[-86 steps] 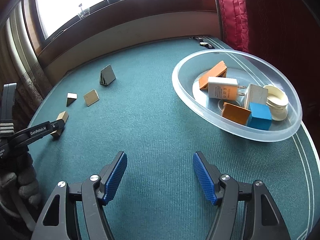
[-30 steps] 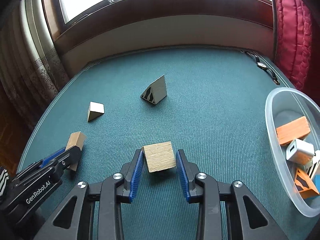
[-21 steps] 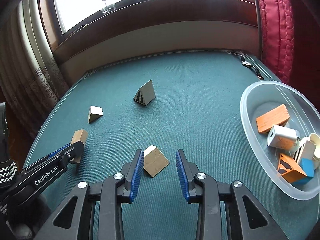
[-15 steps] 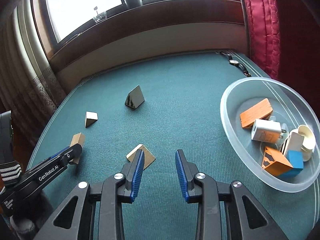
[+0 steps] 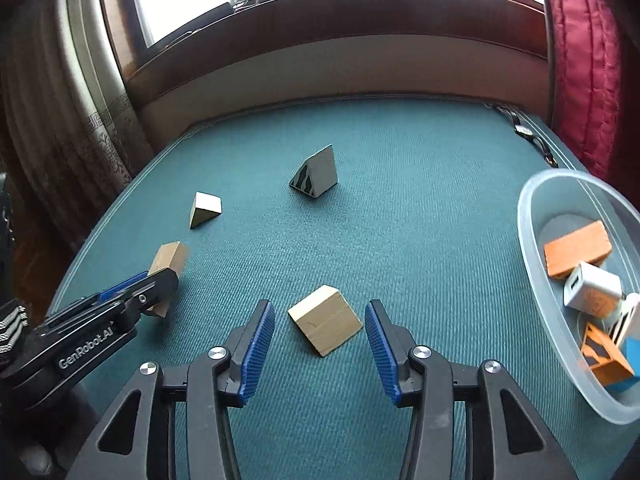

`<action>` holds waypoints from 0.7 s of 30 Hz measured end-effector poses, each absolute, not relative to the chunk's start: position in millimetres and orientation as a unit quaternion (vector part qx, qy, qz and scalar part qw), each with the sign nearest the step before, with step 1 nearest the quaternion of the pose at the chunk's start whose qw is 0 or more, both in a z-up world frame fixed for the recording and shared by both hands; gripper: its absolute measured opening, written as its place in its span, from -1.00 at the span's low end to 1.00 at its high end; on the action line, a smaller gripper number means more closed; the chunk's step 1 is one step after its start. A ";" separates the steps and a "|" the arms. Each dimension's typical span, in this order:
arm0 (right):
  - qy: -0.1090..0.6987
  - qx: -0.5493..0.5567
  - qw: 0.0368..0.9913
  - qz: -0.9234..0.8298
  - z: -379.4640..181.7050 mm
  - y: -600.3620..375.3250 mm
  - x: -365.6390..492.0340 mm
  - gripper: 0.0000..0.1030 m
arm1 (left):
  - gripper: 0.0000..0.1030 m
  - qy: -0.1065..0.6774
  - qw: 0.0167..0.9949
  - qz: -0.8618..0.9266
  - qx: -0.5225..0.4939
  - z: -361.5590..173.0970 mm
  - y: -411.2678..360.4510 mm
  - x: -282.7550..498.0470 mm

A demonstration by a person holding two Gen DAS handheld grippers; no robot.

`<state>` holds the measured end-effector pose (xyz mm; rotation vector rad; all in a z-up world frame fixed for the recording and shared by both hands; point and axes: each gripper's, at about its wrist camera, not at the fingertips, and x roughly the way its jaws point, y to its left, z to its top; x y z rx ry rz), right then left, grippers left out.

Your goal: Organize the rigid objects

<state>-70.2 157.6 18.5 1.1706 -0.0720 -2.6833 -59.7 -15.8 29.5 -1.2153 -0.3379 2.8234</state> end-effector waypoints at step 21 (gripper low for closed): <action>0.005 0.409 0.094 -0.908 10.8 138.7 -68.9 -0.34 | -0.44 -0.109 0.025 0.912 -0.395 28.1 -15.9 -62.1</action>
